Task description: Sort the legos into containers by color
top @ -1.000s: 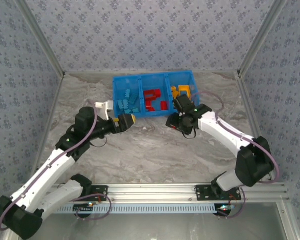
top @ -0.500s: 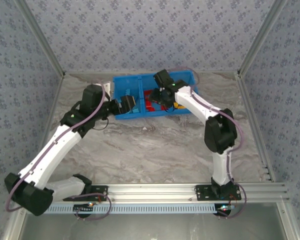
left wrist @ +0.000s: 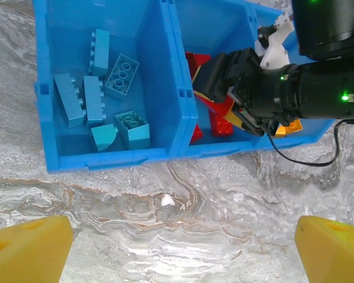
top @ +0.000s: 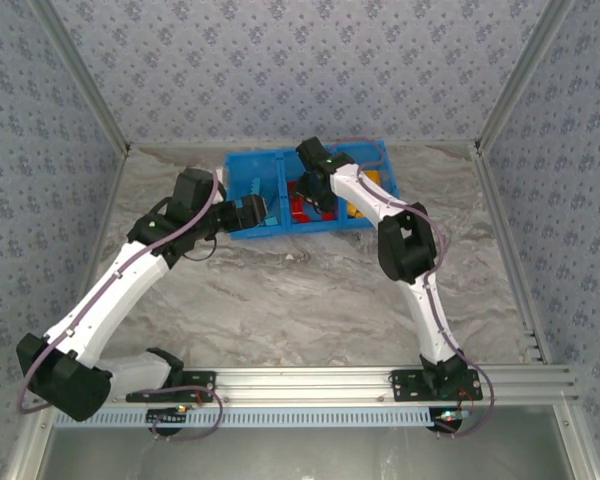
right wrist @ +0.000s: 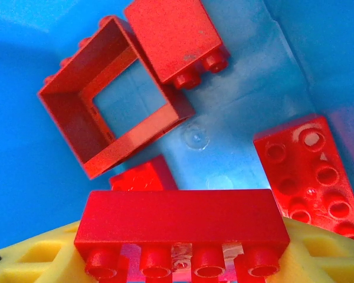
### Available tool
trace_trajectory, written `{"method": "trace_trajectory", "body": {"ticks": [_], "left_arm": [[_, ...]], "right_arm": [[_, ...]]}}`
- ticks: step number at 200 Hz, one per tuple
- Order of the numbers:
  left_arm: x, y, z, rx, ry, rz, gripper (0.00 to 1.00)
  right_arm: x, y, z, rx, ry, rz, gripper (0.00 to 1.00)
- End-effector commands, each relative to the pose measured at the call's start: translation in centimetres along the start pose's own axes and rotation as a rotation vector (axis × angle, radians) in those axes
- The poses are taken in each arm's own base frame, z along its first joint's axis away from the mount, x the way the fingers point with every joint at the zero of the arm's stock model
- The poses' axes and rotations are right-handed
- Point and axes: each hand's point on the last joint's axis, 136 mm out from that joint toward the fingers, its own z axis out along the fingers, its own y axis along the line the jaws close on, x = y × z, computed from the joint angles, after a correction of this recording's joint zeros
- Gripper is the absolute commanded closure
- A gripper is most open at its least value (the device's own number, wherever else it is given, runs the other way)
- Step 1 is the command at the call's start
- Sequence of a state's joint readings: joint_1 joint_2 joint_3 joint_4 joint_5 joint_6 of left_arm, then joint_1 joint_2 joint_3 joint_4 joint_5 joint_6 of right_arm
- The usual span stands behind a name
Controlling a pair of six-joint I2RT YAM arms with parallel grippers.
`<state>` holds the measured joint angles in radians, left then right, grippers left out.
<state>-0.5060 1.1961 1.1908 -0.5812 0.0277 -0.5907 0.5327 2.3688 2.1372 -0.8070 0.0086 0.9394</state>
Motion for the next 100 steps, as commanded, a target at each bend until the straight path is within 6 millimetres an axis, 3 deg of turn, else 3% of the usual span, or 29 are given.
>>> {"method": "trace_trajectory", "body": {"ticks": [1, 44, 67, 100], "left_arm": [[-0.6, -0.2, -1.5, 0.002, -0.035, 0.021, 0.03], [-0.1, 0.3, -1.8, -0.012, -0.028, 0.025, 0.04], [-0.1, 0.4, -1.9, -0.014, -0.033, 0.027, 0.03], [-0.2, 0.7, -2.1, -0.024, -0.035, 0.033, 0.03]], "right_arm": [[-0.1, -0.8, 0.6, 0.039, 0.018, 0.074, 0.38], [-0.1, -0.6, 0.8, 0.035, 0.028, 0.096, 0.24], [-0.1, -0.3, 0.0, 0.036, 0.028, 0.098, 0.19], [-0.9, 0.7, -2.6, 0.012, -0.025, 0.091, 0.19]]}}
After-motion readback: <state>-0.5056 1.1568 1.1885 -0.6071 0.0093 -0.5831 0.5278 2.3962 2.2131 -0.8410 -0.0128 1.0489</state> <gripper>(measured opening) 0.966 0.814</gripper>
